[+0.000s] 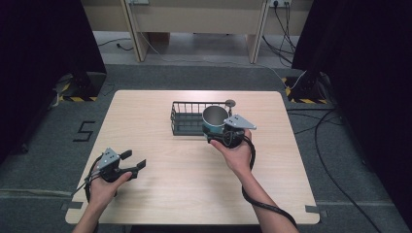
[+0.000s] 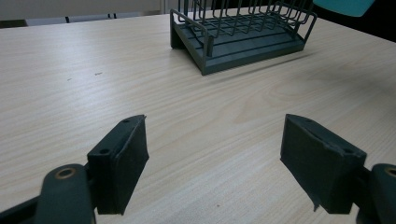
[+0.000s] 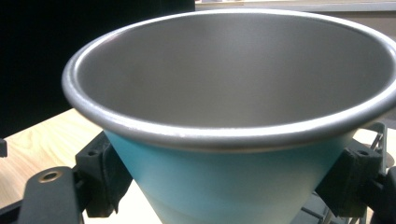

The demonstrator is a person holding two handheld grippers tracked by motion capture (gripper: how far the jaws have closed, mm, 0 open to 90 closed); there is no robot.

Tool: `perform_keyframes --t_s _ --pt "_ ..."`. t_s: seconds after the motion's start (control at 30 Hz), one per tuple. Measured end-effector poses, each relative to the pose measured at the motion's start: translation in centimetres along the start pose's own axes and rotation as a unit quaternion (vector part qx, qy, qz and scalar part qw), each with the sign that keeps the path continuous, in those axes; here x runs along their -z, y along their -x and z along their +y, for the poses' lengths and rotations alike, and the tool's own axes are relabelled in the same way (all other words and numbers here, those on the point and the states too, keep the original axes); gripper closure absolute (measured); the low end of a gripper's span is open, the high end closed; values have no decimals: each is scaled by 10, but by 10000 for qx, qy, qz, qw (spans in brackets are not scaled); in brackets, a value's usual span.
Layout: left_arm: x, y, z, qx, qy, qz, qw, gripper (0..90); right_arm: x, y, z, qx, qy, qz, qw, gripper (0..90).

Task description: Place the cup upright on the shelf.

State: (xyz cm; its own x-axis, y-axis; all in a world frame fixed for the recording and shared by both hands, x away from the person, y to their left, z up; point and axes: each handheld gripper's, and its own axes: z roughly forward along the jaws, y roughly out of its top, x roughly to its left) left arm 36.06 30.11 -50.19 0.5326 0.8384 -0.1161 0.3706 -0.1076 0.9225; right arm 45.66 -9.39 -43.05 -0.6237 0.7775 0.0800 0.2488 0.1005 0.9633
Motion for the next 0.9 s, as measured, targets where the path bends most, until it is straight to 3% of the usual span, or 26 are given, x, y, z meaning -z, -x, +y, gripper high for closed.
perform_keyframes --t_s 0.9 --pt "0 1 -1 5 22 3 10000 223 -13 13 32 1 156 -172 9997 182"
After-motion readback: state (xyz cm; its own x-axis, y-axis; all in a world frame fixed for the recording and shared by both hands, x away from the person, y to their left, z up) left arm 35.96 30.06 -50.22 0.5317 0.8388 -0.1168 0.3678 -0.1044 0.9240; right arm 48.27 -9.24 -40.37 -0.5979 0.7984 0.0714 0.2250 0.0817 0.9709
